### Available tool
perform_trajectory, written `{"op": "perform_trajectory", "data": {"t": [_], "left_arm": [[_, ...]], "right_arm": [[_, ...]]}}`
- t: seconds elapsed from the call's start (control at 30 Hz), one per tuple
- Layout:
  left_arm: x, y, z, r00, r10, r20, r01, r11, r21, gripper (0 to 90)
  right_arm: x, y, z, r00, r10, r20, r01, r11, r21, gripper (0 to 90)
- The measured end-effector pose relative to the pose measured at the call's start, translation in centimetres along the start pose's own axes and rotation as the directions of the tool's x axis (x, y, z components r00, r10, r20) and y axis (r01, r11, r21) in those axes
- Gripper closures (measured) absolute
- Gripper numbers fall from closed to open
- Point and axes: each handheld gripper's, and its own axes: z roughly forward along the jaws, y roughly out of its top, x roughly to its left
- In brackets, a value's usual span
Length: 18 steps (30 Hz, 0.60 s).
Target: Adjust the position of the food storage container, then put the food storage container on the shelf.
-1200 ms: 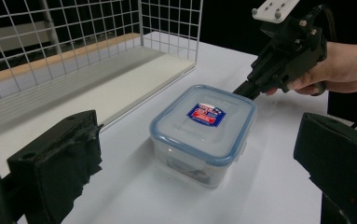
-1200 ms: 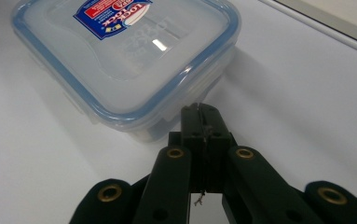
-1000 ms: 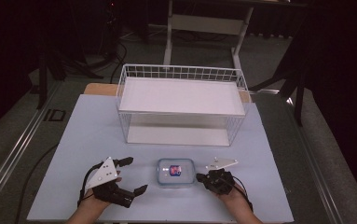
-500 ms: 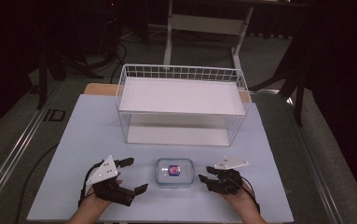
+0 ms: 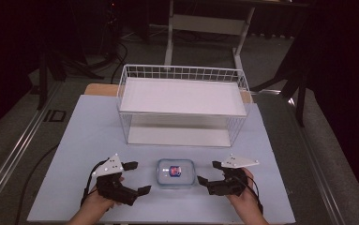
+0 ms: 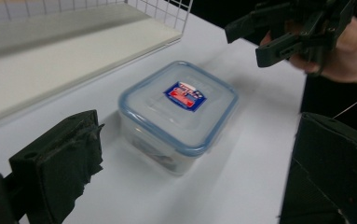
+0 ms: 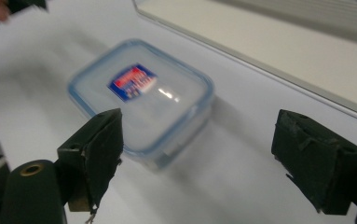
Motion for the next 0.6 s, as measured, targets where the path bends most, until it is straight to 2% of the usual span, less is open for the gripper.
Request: {"op": "perform_trajectory", "data": {"t": [0.03,0.07,0.1,0.17,0.27,0.33,0.37,0.43,0.5,0.57,0.6], "left_arm": [[0.0,0.1,0.1,0.9999,0.003,-0.013,-0.003,0.9999,0.013,2.1],[0.0,0.1,0.1,0.9999,0.003,-0.013,-0.003,0.9999,0.013,2.1],[0.0,0.3,0.2,0.9989,0.011,-0.046,-0.009,0.9994,0.033,2.1],[0.1,0.6,0.3,0.9978,0.003,-0.066,0.000,0.9989,0.048,2.1],[0.3,1.0,0.6,0.9971,-0.026,-0.072,0.032,0.9962,0.081,2.1],[0.5,1.2,0.8,0.9950,-0.069,-0.073,0.076,0.9911,0.109,2.1],[0.5,1.4,0.9,0.9947,-0.079,-0.066,0.086,0.9893,0.118,2.0],[0.6,1.7,1.3,0.9916,-0.096,-0.086,0.108,0.9845,0.138,2.0],[0.7,1.9,1.6,0.9911,-0.111,-0.074,0.121,0.9816,0.148,2.0],[0.8,2.1,2.0,0.9883,-0.135,-0.072,0.144,0.9795,0.141,2.0],[1.0,2.1,2.3,0.9864,-0.146,-0.074,0.156,0.9767,0.147,2.1]], "right_arm": [[0.0,0.0,-0.1,0.9997,0.015,-0.021,-0.016,1.000,-0.016,18.9],[0.0,0.0,-0.1,0.9997,0.015,-0.021,-0.016,1.000,-0.016,18.9],[0.0,0.1,0.0,0.9993,0.015,-0.035,-0.015,1.000,-0.008,18.8],[0.1,0.2,-0.2,0.9990,-0.018,-0.040,0.017,1.000,-0.026,18.6],[0.2,0.3,-0.5,0.9992,-0.037,-0.016,0.036,0.998,-0.052,17.2],[0.3,0.5,-0.5,0.9983,-0.058,0.011,0.058,0.998,-0.038,17.2],[0.2,0.6,-0.5,0.9976,-0.067,0.017,0.068,0.997,-0.027,17.2],[0.2,0.7,-0.4,0.9966,-0.075,0.035,0.076,0.997,-0.029,17.4],[0.0,0.7,-0.3,0.9986,-0.051,0.012,0.051,0.998,-0.022,17.4],[0.0,0.6,-0.3,0.9985,-0.041,0.038,0.041,0.999,-0.010,15.2],[-0.1,0.6,-0.2,0.9994,-0.018,0.028,0.018,1.000,-0.002,14.1]]}}
